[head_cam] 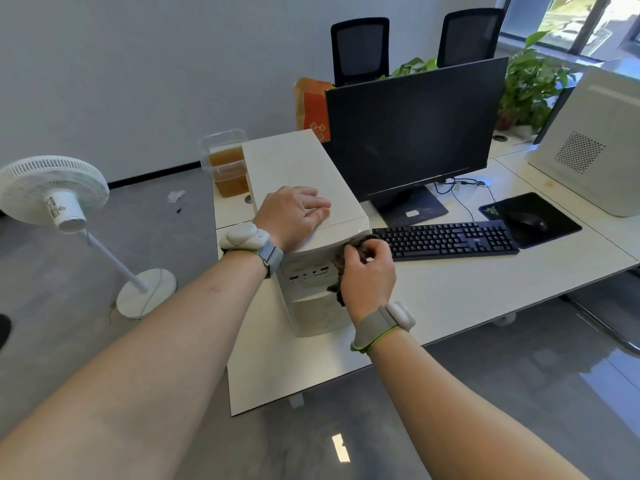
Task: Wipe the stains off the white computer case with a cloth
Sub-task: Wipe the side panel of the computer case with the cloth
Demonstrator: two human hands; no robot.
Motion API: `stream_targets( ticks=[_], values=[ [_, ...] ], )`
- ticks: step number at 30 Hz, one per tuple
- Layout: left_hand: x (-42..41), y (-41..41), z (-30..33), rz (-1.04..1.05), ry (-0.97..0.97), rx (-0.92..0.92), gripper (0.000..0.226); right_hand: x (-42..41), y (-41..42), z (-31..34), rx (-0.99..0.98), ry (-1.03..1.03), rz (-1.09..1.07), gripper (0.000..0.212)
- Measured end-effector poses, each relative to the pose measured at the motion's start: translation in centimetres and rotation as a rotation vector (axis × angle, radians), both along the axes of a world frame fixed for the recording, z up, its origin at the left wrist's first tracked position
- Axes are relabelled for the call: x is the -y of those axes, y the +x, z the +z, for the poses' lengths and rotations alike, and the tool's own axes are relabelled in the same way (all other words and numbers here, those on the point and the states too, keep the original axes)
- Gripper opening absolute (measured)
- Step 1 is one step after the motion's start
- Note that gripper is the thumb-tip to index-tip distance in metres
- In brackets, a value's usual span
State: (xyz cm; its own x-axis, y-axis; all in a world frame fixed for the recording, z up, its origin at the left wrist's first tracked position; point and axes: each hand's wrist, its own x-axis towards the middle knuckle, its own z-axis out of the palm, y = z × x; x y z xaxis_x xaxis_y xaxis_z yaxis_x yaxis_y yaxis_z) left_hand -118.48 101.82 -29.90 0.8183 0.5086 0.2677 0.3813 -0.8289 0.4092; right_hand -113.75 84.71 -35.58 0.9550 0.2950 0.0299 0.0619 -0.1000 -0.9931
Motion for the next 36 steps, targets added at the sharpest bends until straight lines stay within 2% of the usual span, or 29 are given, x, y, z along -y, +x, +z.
stream_targets(
  ticks=[3, 5, 6, 8, 11, 14, 17, 19, 23, 25, 27, 29, 31, 33, 36],
  values=[
    [-0.1, -0.1, -0.1, -0.007, -0.009, 0.005, 0.029, -0.6, -1.2, -0.8, 0.051, -0.111, 0.164, 0.007],
    [-0.1, -0.1, 0.0, -0.005, -0.011, 0.006, 0.028, -0.6, -1.7, -1.5, 0.001, -0.118, 0.302, 0.008],
    [-0.1, -0.1, 0.0, -0.006, -0.013, 0.003, 0.028, -0.4, -1.8, -1.7, -0.055, -0.082, 0.293, 0.009],
    [-0.2, -0.1, 0.0, -0.003, -0.016, -0.002, 0.028, -0.1, -1.5, -1.9, -0.165, 0.032, 0.139, 0.007],
    [-0.1, -0.2, 0.0, -0.012, -0.011, -0.004, 0.028, -0.3, -1.3, -1.3, -0.185, 0.075, -0.052, 0.006],
    [0.0, -0.1, 0.1, -0.014, -0.009, 0.001, 0.028, -1.6, -2.7, -0.7, -0.183, 0.022, -0.007, 0.004],
    [-0.1, -0.2, 0.2, -0.012, -0.014, -0.004, 0.028, -2.7, -5.0, -1.4, -0.182, -0.016, 0.18, 0.017],
    [-0.2, -0.2, 0.2, -0.019, -0.012, -0.006, 0.028, -2.4, -5.4, -1.8, -0.198, 0.015, 0.242, 0.019],
    [-0.3, -0.3, 0.4, -0.018, -0.015, -0.013, 0.029, -1.9, -4.4, -1.3, -0.24, 0.162, -0.001, 0.016],
    [-0.4, -0.3, 0.2, -0.022, -0.014, -0.017, 0.029, -2.5, -5.1, -0.6, -0.251, 0.164, -0.045, 0.02],
    [-0.3, -0.2, 0.1, -0.022, -0.007, -0.02, 0.028, -3.1, -6.6, -0.1, -0.229, 0.119, 0.029, 0.015],
    [-0.3, -0.2, 0.2, -0.021, -0.008, -0.018, 0.027, -3.5, -8.2, -0.5, -0.184, 0.079, 0.2, 0.007],
    [-0.2, -0.2, 0.2, -0.014, 0.001, -0.019, 0.028, -3.3, -8.9, -0.8, -0.214, 0.094, 0.293, 0.008],
    [-0.2, -0.2, 0.1, -0.015, -0.002, -0.021, 0.029, -2.9, -8.6, -1.0, -0.244, 0.143, 0.171, 0.005],
    [-0.3, -0.3, 0.1, -0.011, -0.001, -0.033, 0.03, -2.9, -7.6, -0.8, -0.235, 0.19, -0.073, 0.011]
  ],
)
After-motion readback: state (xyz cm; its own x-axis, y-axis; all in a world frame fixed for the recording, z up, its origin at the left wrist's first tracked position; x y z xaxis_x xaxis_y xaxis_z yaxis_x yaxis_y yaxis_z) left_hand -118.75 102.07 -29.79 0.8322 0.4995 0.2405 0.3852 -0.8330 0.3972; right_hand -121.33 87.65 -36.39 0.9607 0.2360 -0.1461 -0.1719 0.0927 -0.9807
